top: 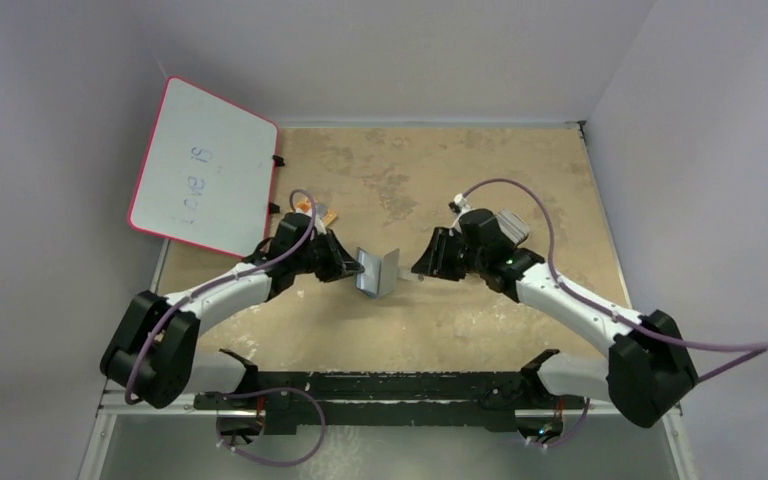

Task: Put the credit cards into the card holder
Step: Open the card holder at the center of the board.

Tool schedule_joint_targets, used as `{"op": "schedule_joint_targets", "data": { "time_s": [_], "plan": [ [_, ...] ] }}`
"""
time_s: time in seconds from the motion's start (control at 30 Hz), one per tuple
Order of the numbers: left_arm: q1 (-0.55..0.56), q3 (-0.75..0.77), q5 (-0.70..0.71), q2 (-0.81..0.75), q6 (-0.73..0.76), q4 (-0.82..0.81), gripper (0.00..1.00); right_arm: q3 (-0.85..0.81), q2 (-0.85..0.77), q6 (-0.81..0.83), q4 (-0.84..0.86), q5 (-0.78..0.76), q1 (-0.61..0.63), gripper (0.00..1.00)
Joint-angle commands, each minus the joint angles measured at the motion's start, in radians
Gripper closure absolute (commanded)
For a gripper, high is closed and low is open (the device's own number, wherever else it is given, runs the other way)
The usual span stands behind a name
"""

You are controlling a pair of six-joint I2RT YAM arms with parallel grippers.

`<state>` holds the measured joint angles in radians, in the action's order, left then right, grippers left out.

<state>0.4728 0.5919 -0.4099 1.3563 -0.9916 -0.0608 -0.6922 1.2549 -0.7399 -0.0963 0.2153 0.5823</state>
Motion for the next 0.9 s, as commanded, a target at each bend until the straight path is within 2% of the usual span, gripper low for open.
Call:
{"op": "schedule_joint_targets", "data": {
  "time_s": [0.0, 0.13, 0.23, 0.43, 0.53, 0.67, 0.77, 0.87],
  "plan": [
    [0.016, 0.031, 0.132, -0.078, 0.066, 0.076, 0.96, -0.08, -0.083, -0.007, 0.007, 0.006, 0.009, 0.56],
    [0.026, 0.004, 0.131, -0.039, 0.052, 0.016, 0.91, -0.129, -0.049, -0.033, 0.068, 0.016, 0.086, 0.48],
    [0.033, 0.0, 0.13, -0.006, 0.047, -0.006, 0.91, -0.167, 0.028, -0.034, 0.123, 0.02, 0.144, 0.47],
    [0.041, -0.01, 0.143, -0.006, 0.034, -0.027, 0.9, -0.21, 0.188, -0.001, 0.184, 0.008, 0.162, 0.52],
    [0.041, -0.036, 0.114, 0.0, 0.007, -0.068, 0.84, -0.22, 0.288, 0.027, 0.187, 0.032, 0.162, 0.54],
    [0.041, -0.071, 0.066, 0.002, -0.026, -0.144, 0.77, -0.208, 0.353, 0.027, 0.18, 0.026, 0.162, 0.61],
    [0.041, -0.069, 0.062, -0.001, -0.022, -0.158, 0.77, -0.196, 0.375, 0.022, 0.169, -0.003, 0.16, 0.65],
    [0.041, -0.059, 0.06, 0.018, -0.011, -0.159, 0.82, -0.182, 0.386, 0.023, 0.183, 0.005, 0.16, 0.66]
  ]
}}
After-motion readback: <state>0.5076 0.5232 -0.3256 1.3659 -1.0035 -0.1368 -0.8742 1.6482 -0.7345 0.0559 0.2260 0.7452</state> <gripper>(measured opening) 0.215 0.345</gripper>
